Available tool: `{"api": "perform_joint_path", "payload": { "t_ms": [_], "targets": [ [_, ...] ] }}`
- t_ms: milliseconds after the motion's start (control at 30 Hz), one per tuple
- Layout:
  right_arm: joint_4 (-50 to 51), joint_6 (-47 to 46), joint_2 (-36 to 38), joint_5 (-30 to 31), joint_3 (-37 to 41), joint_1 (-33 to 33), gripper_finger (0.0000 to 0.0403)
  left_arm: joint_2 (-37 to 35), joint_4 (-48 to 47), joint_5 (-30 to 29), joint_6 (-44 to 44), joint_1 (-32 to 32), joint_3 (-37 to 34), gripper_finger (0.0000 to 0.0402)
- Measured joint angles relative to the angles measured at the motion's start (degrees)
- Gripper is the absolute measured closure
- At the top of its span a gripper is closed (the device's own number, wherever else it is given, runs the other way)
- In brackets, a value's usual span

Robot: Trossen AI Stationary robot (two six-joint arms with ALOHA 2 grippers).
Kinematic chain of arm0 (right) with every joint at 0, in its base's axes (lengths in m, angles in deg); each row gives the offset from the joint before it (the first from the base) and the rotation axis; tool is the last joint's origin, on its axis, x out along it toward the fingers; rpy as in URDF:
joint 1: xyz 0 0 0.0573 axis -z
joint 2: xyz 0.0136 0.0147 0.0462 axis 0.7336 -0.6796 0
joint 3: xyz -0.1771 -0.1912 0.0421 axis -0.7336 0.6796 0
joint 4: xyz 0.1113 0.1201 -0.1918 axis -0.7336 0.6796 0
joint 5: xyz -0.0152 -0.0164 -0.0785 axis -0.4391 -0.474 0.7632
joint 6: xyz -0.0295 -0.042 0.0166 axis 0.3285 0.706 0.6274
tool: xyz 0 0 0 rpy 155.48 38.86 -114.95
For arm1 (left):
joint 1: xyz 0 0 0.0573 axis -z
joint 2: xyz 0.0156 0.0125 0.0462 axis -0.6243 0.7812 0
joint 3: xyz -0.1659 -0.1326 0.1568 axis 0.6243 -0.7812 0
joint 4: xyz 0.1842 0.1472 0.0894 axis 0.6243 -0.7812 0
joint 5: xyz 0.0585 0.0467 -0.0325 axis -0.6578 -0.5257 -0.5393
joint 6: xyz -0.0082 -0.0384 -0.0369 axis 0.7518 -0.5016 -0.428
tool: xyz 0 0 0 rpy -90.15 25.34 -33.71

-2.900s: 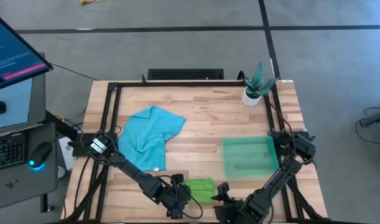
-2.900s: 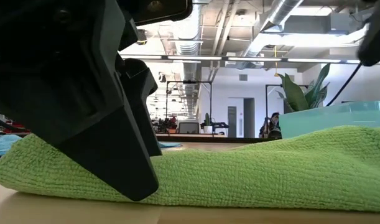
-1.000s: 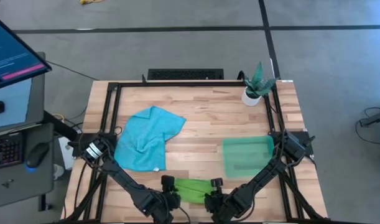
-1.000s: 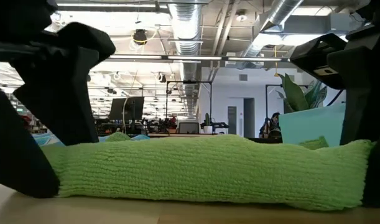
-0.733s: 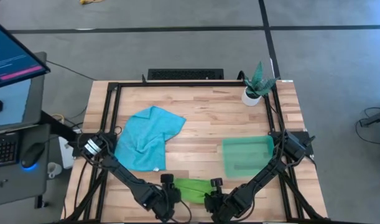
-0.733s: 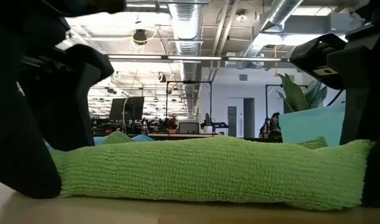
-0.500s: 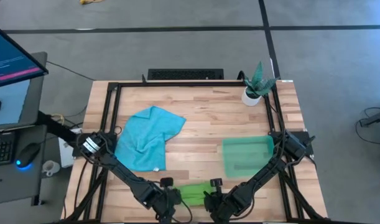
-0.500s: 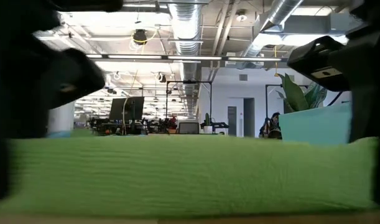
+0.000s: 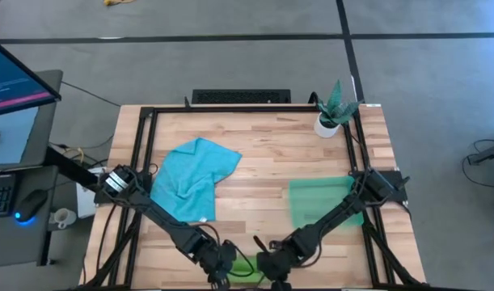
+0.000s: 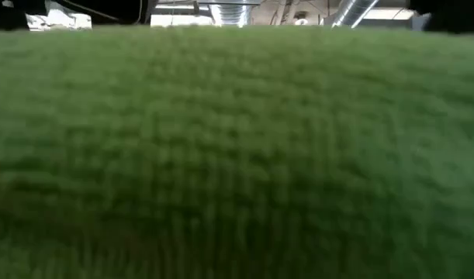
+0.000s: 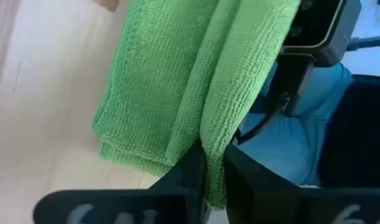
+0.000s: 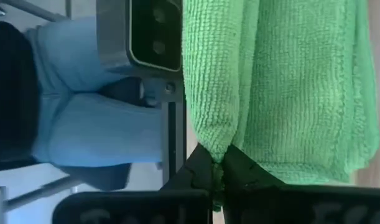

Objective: Roll microfiber towels into tight, uniform cylinder then place into a basket
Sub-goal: Roll the green towel

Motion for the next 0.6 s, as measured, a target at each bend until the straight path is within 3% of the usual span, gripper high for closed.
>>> {"api": "perform_joint_path", "payload": {
  "t_ms": [167, 600],
  "targets": [
    [0.0, -0.5, 0.0, -4.6, 0.0, 2.5, 0.0379, 0.0, -0.3, 1.8, -2.4, 0.1, 0.0, 0.0387],
    [0.8, -2.0, 0.0, -14.8, 0.0, 10.0, 0.0385, 0.0, -2.7, -0.4, -3.4, 0.6, 0.0, 0.0384]
  ]
}}
